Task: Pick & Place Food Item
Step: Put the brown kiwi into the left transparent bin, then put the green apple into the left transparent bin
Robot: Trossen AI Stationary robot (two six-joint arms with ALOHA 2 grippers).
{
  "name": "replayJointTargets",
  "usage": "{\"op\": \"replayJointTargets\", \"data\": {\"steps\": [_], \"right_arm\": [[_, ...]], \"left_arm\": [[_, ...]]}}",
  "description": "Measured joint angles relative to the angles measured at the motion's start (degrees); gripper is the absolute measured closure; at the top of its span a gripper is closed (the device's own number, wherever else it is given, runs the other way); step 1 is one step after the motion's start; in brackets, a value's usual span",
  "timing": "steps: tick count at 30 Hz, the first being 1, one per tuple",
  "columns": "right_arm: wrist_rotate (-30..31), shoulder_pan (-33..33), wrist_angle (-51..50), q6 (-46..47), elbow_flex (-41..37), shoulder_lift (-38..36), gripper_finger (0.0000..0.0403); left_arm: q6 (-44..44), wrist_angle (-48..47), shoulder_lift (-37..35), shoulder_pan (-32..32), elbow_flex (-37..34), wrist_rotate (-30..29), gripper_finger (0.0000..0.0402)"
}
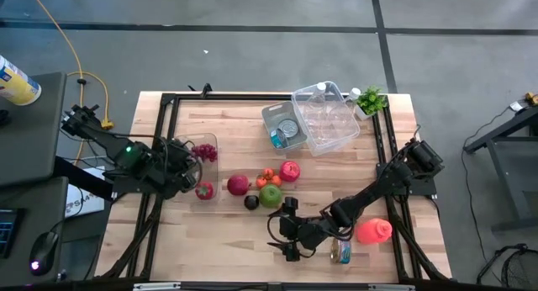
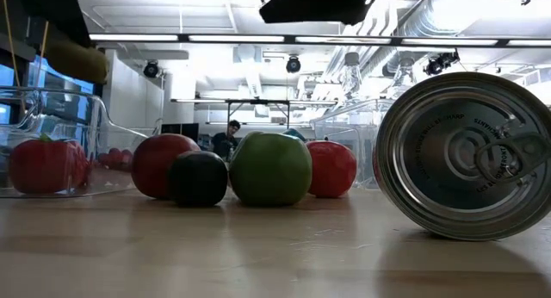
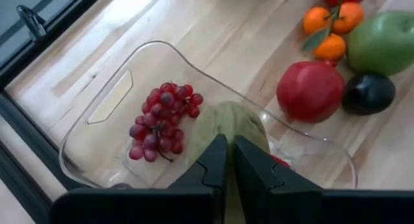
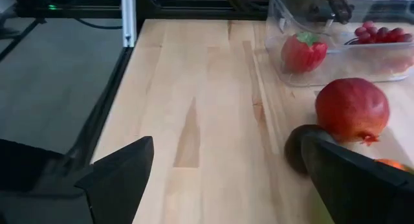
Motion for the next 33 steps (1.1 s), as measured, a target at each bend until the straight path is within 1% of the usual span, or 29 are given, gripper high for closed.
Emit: {"op": "replayJointTargets", "data": {"steps": [3, 6, 10, 13, 17, 21, 25, 28, 31, 33], "right_arm": [[0.0, -0.9, 0.0, -1.6, 0.0, 0.0, 0.0023], [0.0, -1.6, 0.0, -2.7, 0.0, 0.0, 0.0023], [0.0, -2.1, -0.1, -4.2, 0.0, 0.0, 0.0023], [-0.1, -2.0, -0.1, -4.6, 0.0, 0.0, 0.0023], [-0.1, -2.0, -0.1, -4.7, 0.0, 0.0, 0.0023], [-0.1, -2.0, -0.2, -4.9, 0.0, 0.0, 0.0023], [-0.1, -2.0, -0.3, -4.9, 0.0, 0.0, 0.0023], [-0.1, -2.0, -0.3, -4.9, 0.0, 0.0, 0.0023], [-0.1, -2.0, -0.3, -4.9, 0.0, 0.0, 0.0023], [-0.1, -2.0, -0.4, -4.9, 0.0, 0.0, 0.0023]], "left_arm": [[-0.4, 0.0, 0.8, 0.0, 0.0, 0.5, 0.0385], [-1.8, -0.2, 2.1, 0.0, 0.0, 2.2, 0.0384], [0.4, -0.2, 4.4, 0.0, 0.0, 2.6, 0.0373], [1.4, -0.2, 6.3, 0.0, 0.0, 2.8, 0.0352], [2.9, -0.2, 8.2, 0.0, 0.0, 3.0, 0.0310], [3.9, -0.3, 8.5, 0.0, 0.0, 2.8, 0.0267], [3.5, -0.3, 8.5, 0.0, 0.0, 2.5, 0.0232], [2.6, -0.2, 8.5, 0.0, 0.0, 2.6, 0.0215], [2.8, -0.3, 8.5, 0.0, 0.0, 3.6, 0.0207], [5.1, -0.2, 8.5, 0.0, 0.0, 4.4, 0.0206]]}}
